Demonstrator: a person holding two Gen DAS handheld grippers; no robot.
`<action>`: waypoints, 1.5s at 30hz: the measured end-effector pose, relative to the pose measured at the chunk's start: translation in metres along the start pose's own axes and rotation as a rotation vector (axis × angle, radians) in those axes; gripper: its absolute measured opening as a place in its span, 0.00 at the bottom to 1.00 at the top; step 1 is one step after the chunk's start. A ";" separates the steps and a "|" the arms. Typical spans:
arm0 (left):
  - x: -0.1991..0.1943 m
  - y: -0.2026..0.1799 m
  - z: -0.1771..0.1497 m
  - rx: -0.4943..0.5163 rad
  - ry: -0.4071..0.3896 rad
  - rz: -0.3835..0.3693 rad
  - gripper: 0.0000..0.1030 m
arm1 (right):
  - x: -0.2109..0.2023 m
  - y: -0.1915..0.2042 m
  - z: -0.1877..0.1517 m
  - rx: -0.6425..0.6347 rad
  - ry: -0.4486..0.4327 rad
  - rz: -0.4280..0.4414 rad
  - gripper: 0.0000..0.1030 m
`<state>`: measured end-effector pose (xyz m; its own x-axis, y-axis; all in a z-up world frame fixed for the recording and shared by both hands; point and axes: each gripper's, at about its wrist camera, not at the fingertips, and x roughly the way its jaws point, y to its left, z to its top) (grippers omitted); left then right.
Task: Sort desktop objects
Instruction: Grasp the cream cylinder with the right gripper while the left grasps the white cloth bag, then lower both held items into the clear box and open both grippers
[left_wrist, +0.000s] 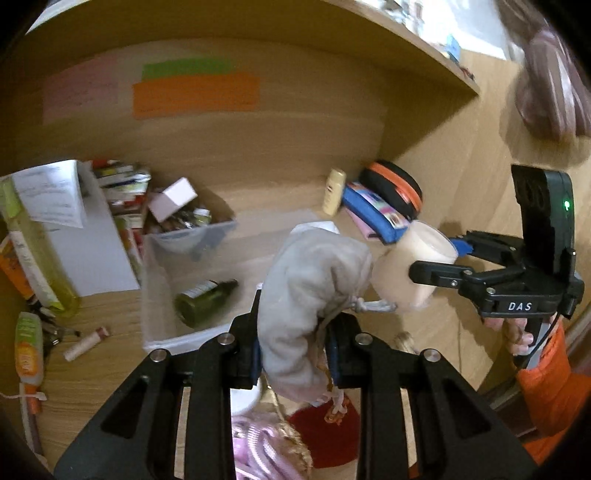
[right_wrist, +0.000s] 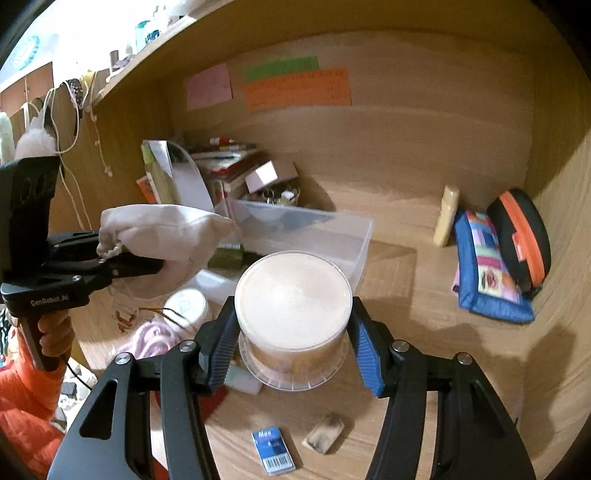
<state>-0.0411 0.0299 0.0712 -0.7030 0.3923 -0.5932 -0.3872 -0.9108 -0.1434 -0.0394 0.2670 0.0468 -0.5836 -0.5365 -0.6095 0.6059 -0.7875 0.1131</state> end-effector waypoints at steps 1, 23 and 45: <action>-0.001 0.004 0.001 -0.011 -0.006 0.002 0.26 | 0.000 0.001 0.003 -0.003 -0.006 0.000 0.52; 0.077 0.058 0.034 -0.141 0.070 0.039 0.26 | 0.073 -0.007 0.055 -0.019 0.029 -0.059 0.52; 0.152 0.033 0.022 -0.030 0.222 0.088 0.27 | 0.160 -0.014 0.053 -0.102 0.185 -0.102 0.52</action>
<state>-0.1734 0.0626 -0.0058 -0.5832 0.2766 -0.7638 -0.3102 -0.9448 -0.1053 -0.1700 0.1765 -0.0105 -0.5410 -0.3837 -0.7484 0.6057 -0.7951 -0.0302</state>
